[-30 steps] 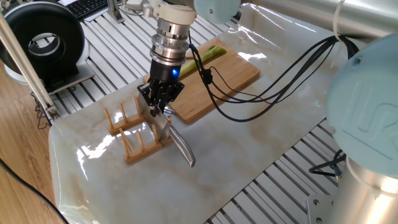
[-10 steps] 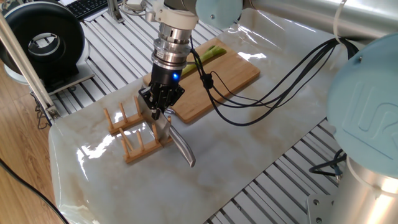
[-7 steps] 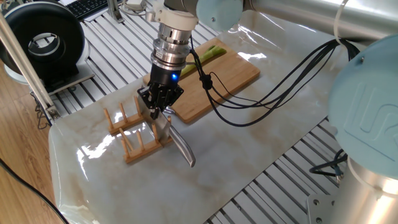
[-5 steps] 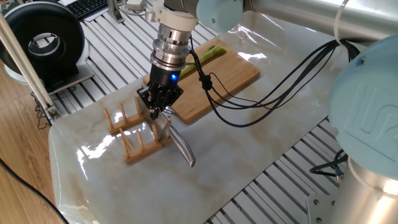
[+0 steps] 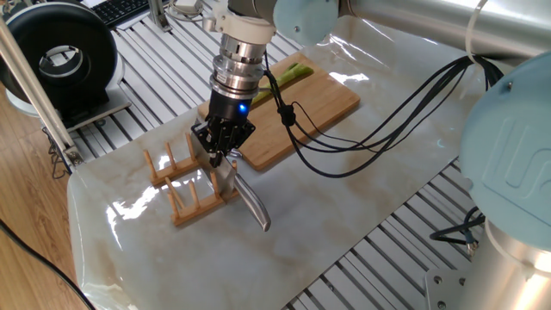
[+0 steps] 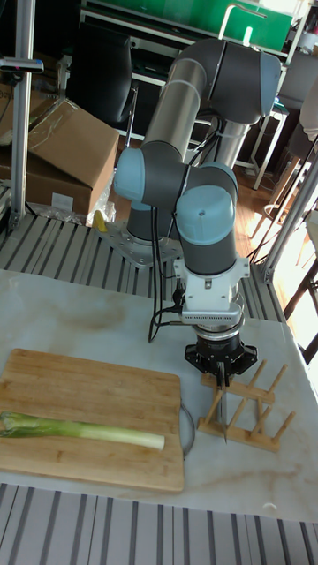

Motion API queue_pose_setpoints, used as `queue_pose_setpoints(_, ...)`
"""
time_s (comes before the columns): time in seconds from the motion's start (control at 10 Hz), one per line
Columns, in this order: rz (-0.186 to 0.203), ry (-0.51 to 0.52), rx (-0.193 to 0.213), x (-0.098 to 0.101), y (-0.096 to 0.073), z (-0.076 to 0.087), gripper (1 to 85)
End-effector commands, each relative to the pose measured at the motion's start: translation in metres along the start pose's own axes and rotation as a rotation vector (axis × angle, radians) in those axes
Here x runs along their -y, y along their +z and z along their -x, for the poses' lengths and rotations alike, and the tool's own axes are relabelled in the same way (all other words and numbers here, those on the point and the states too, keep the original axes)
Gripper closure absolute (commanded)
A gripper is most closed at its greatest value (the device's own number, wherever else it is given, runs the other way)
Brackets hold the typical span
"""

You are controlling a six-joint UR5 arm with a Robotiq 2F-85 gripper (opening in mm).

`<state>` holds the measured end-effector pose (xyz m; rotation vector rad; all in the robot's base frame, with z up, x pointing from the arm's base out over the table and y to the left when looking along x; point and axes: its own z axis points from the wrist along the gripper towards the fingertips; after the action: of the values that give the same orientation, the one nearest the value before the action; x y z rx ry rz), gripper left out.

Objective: Chop the scallions

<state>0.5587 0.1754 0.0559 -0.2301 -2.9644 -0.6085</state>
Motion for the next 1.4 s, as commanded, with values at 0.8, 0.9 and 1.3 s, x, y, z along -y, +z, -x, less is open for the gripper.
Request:
queue_pose_setpoints(0.8,0.020,0.003,0.004,-0.0051,0.0013,-0.0031,69.0)
queue_pose_setpoints(0.9,0.025,0.003,0.005,-0.0065,0.0013,-0.0030,69.0)
queue_pose_setpoints(1.3,0.021,-0.002,0.002,-0.0046,0.0012,-0.0033,69.0)
